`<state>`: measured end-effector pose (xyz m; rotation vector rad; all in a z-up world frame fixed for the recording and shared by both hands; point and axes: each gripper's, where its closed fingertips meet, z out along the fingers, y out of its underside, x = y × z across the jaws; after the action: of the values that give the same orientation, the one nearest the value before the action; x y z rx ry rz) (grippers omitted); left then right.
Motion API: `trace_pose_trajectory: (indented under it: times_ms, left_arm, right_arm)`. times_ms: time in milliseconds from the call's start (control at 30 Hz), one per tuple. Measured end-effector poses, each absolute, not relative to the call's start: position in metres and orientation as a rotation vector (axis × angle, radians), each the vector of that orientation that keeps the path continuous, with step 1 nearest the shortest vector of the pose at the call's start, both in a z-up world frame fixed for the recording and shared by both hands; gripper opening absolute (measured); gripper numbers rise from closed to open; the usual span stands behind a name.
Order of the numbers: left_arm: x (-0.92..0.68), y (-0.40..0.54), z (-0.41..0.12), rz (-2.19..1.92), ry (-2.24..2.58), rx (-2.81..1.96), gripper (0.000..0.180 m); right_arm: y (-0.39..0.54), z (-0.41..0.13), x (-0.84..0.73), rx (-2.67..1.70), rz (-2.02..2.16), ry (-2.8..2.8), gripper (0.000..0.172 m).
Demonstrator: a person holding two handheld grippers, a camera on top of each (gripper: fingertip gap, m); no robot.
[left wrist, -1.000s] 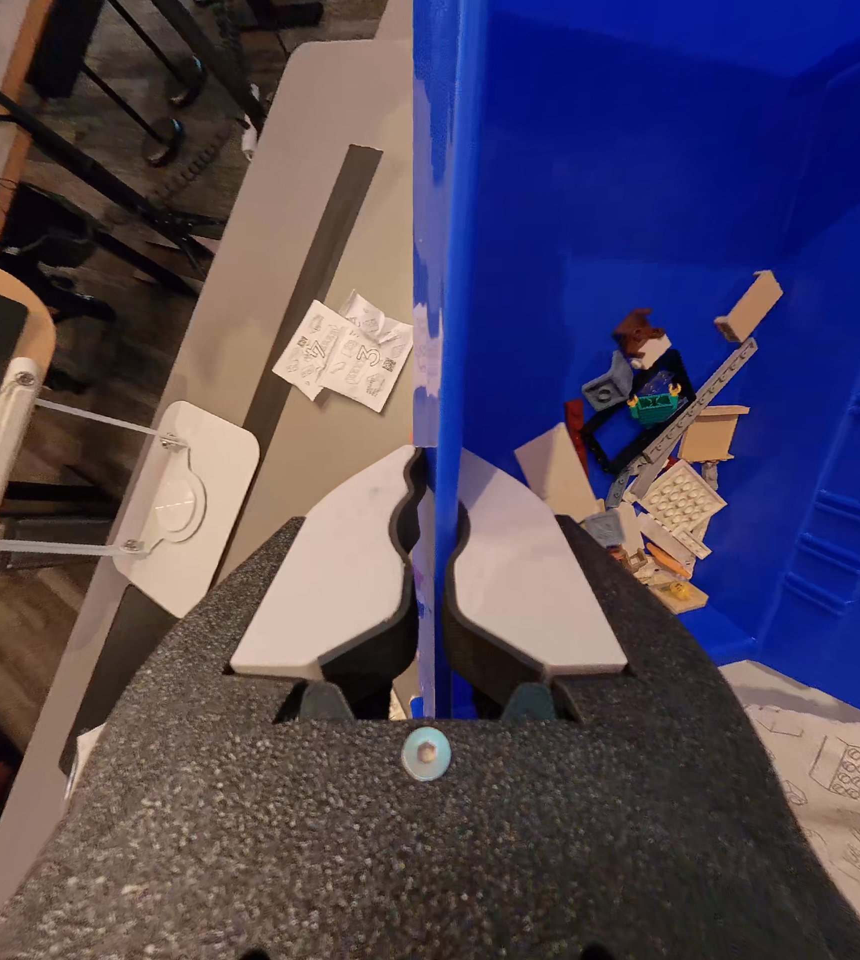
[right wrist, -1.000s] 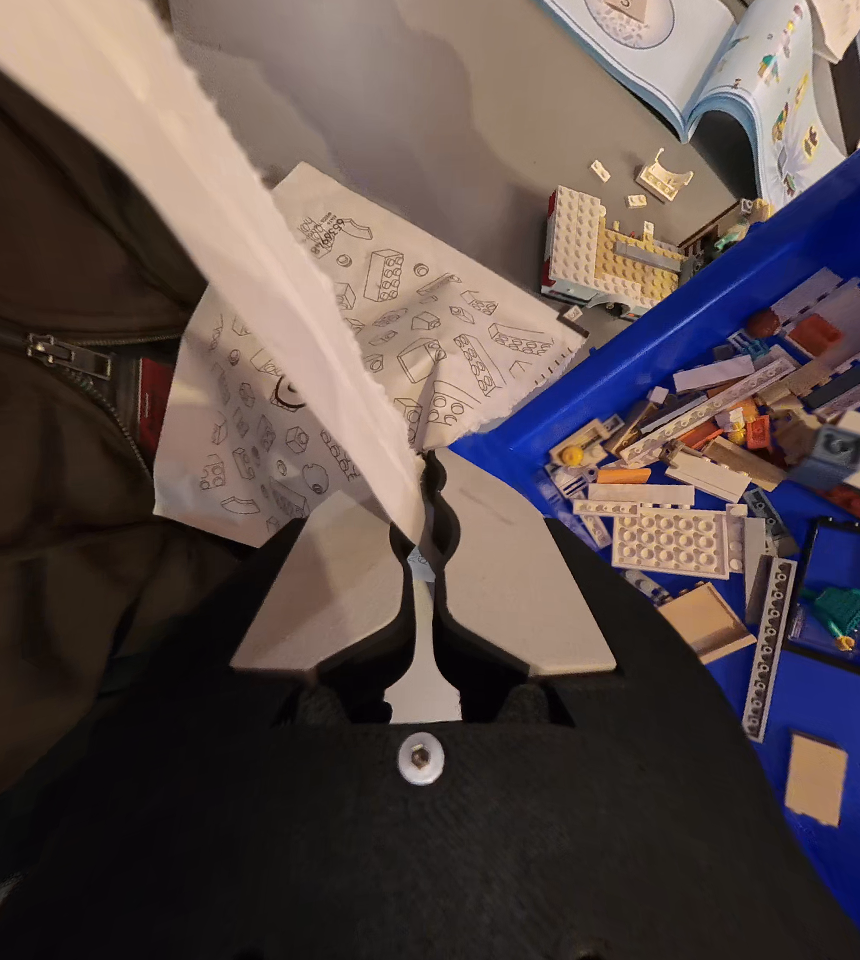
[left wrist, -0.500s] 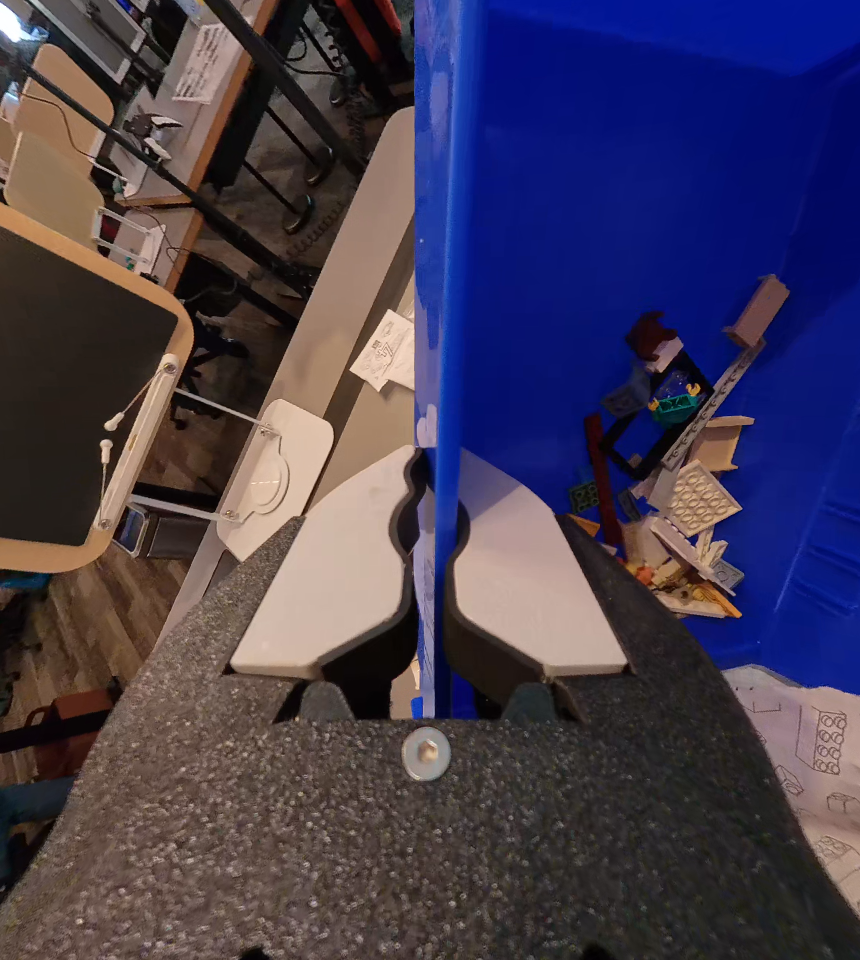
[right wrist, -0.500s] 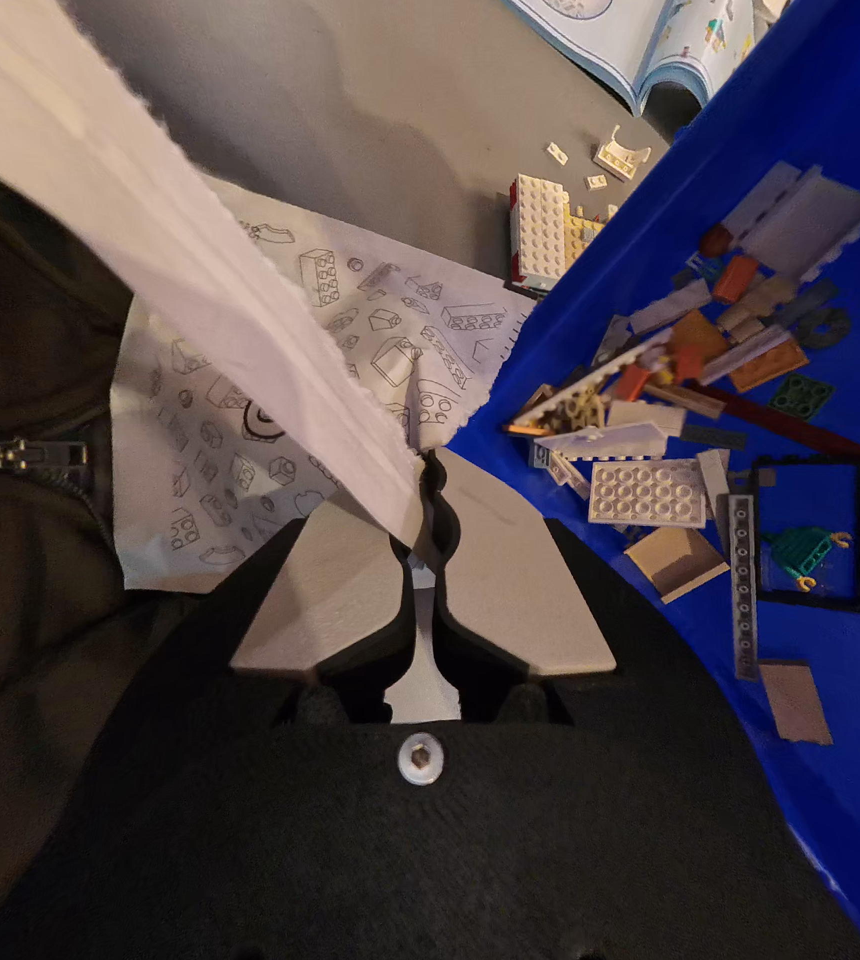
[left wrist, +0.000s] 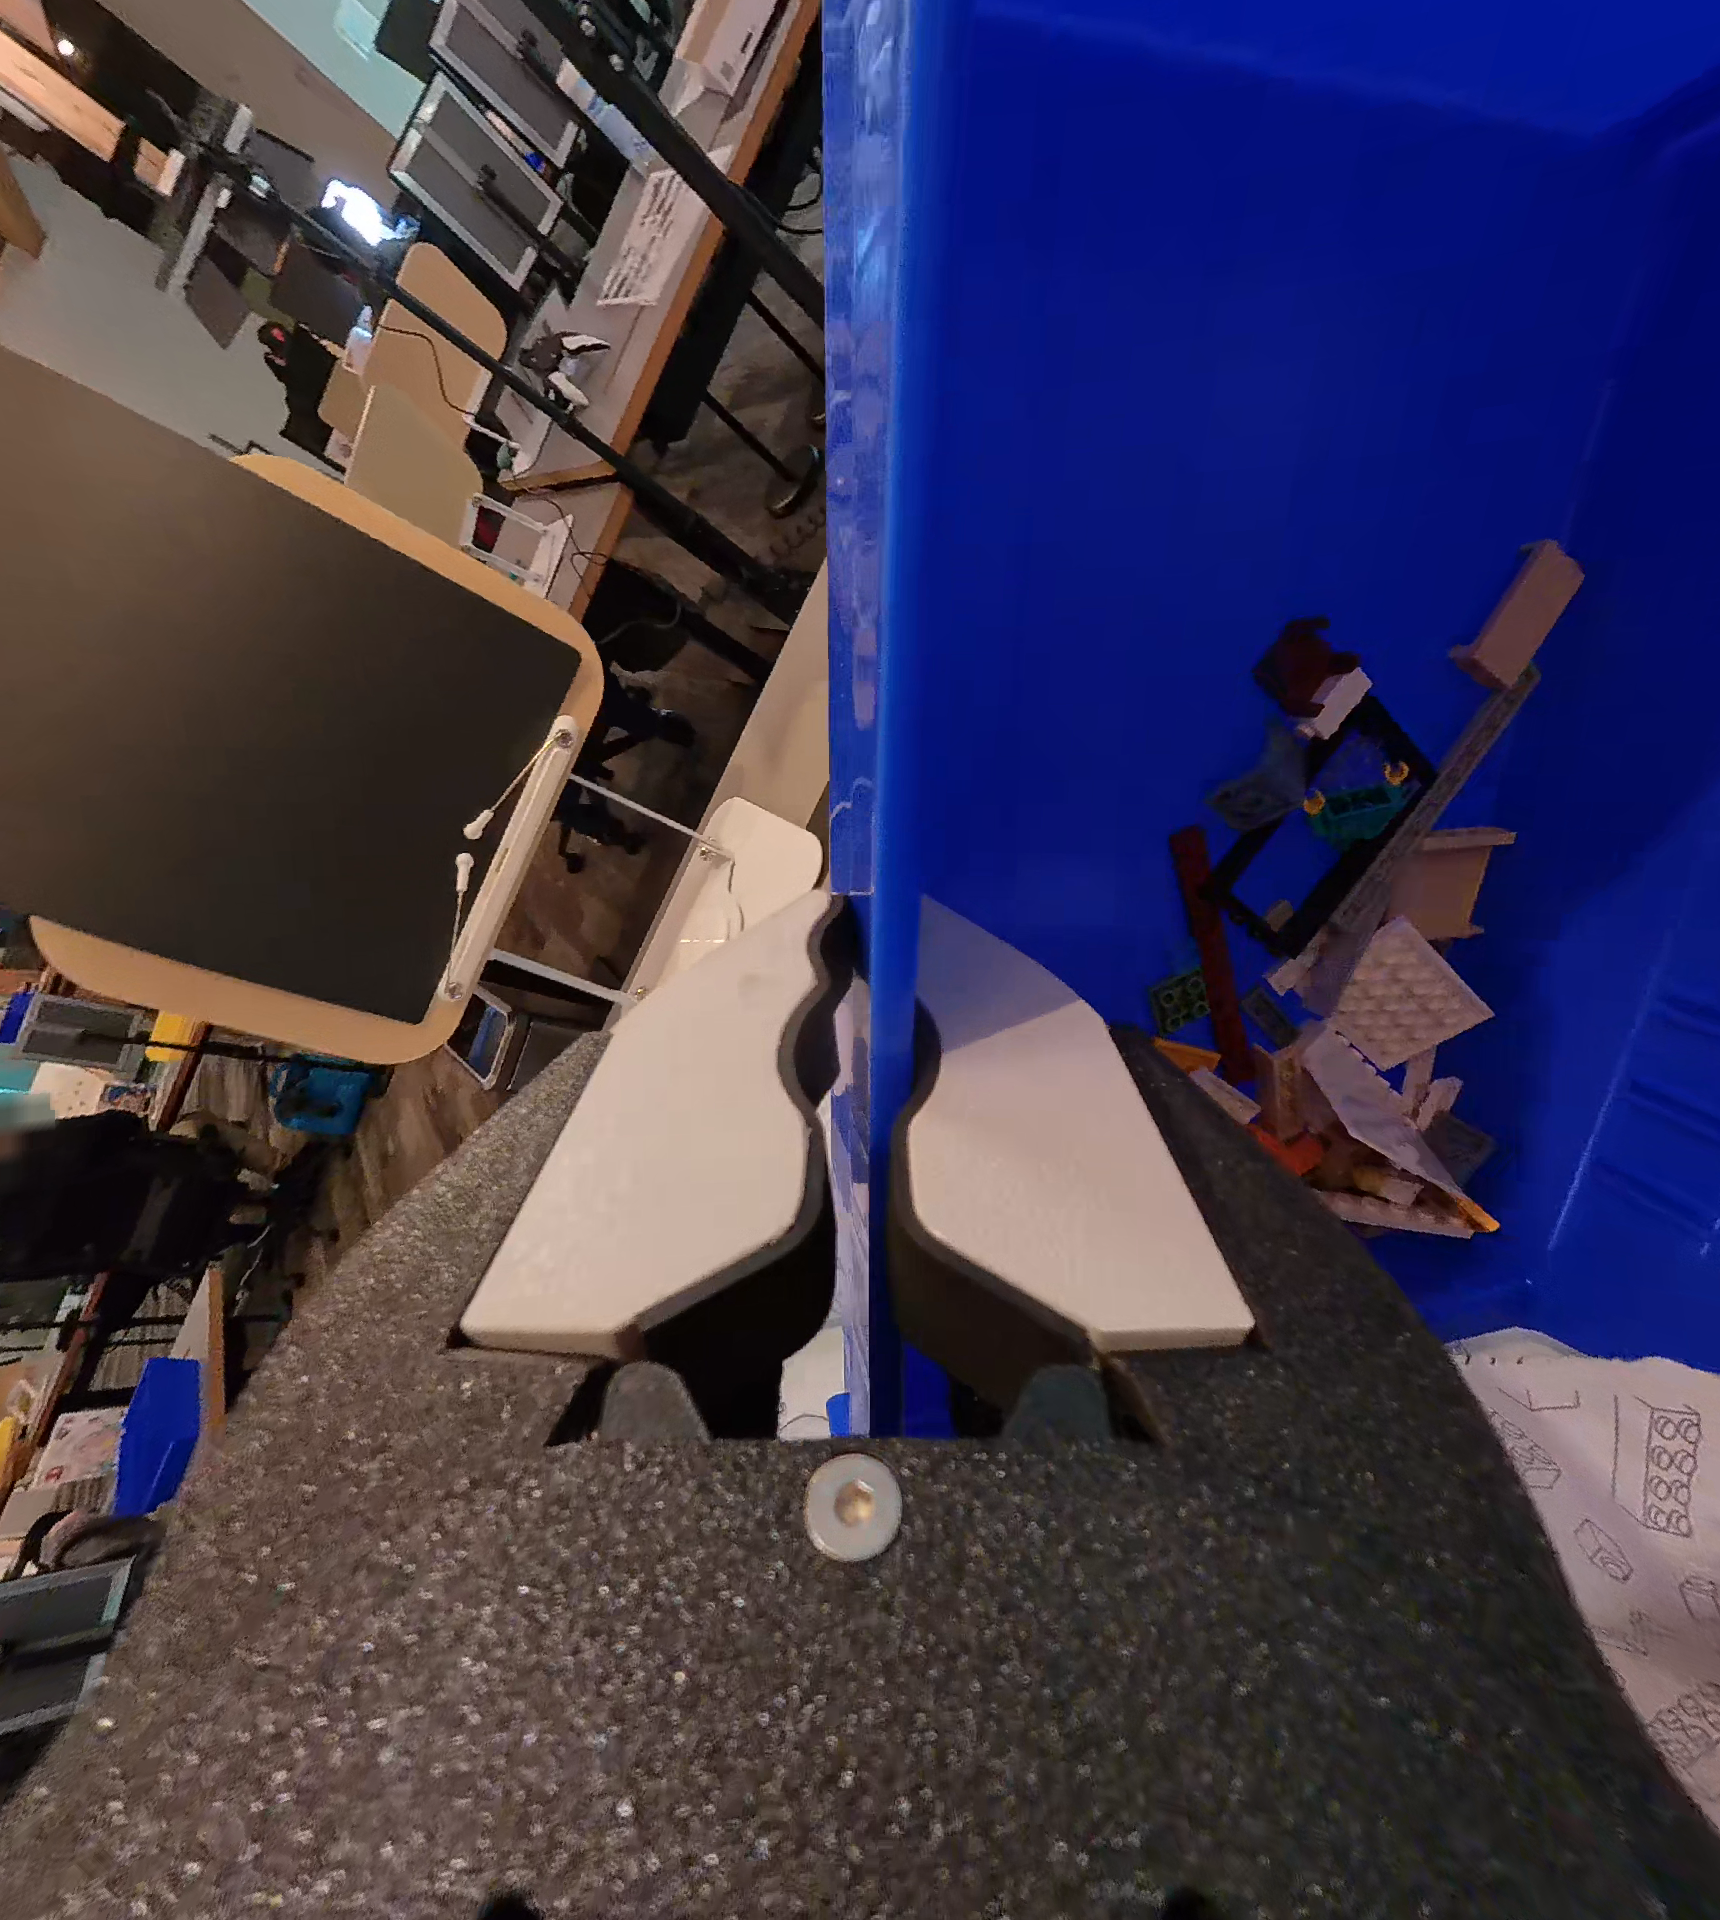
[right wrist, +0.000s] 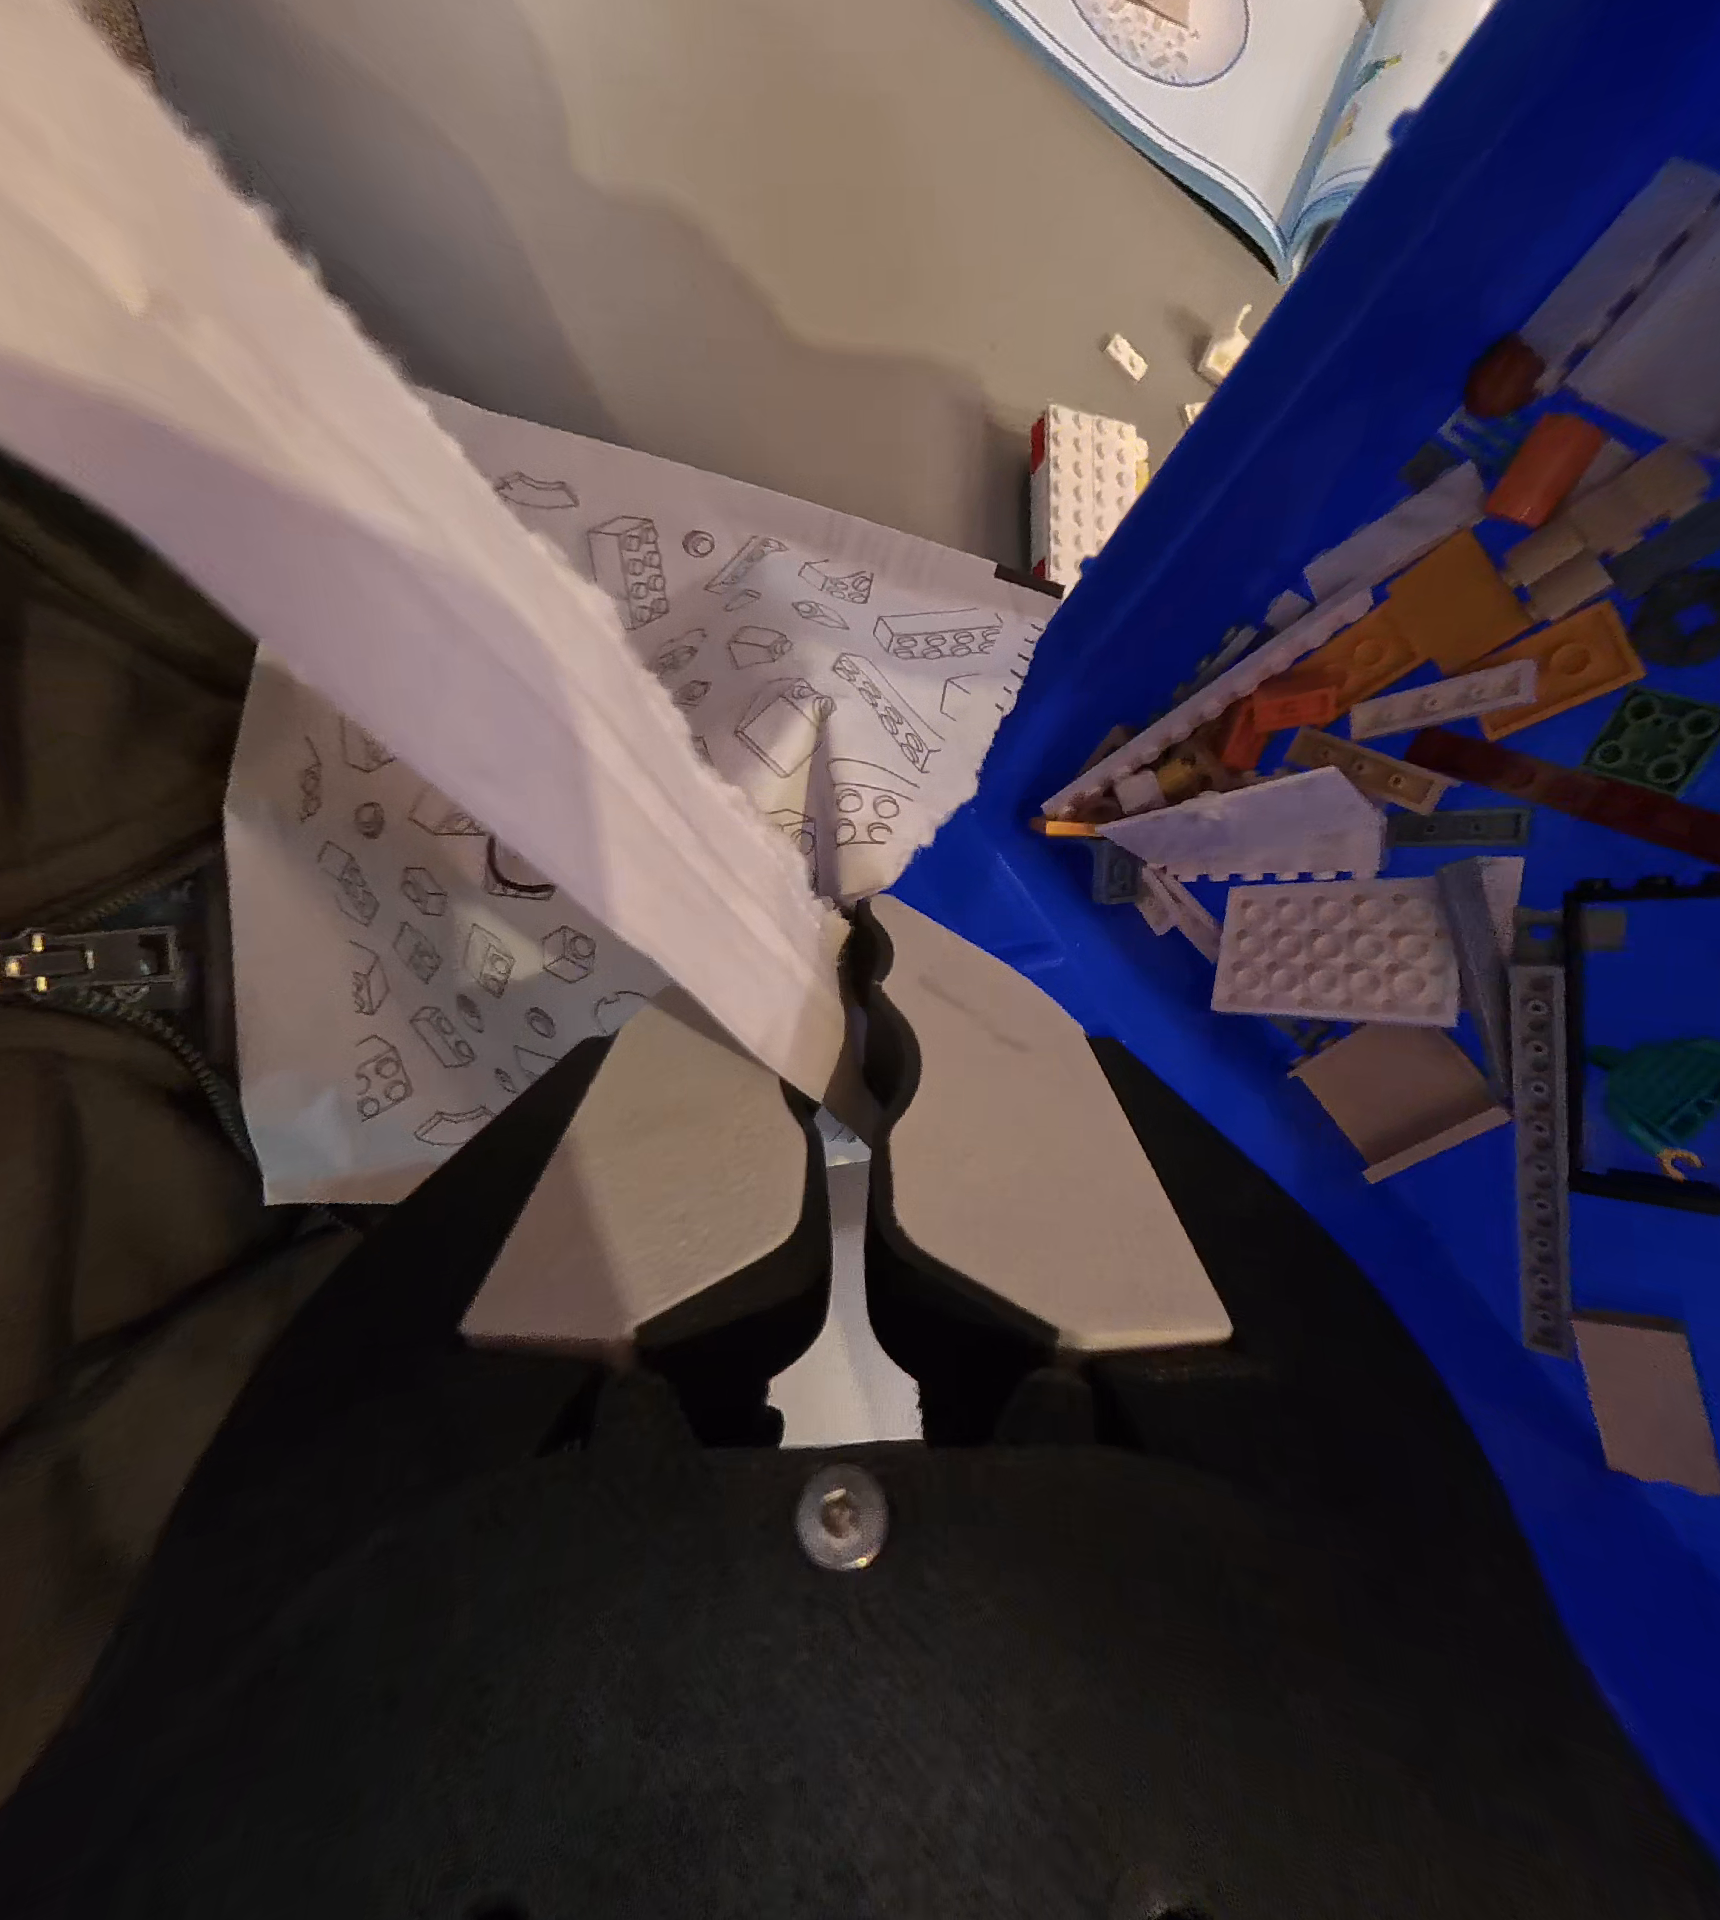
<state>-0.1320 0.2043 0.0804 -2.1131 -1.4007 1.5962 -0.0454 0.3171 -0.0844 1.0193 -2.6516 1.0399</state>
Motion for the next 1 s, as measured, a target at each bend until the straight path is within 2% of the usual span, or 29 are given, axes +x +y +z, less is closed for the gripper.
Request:
trace_pose_trajectory:
  times_ms: [567, 1000]
  left_arm:
    - [-0.079, 0.197, 0.105, 1.793, -1.409, -1.840, 0.005]
    - [-0.036, 0.183, 0.120, 1.929, -1.461, -1.812, 0.005]
  right_arm:
    - [0.296, -0.078, -0.026, 0.908, 1.048, -2.386, 0.000]
    - [0.266, -0.072, 0.014, 0.950, 1.113, -2.292, 0.000]
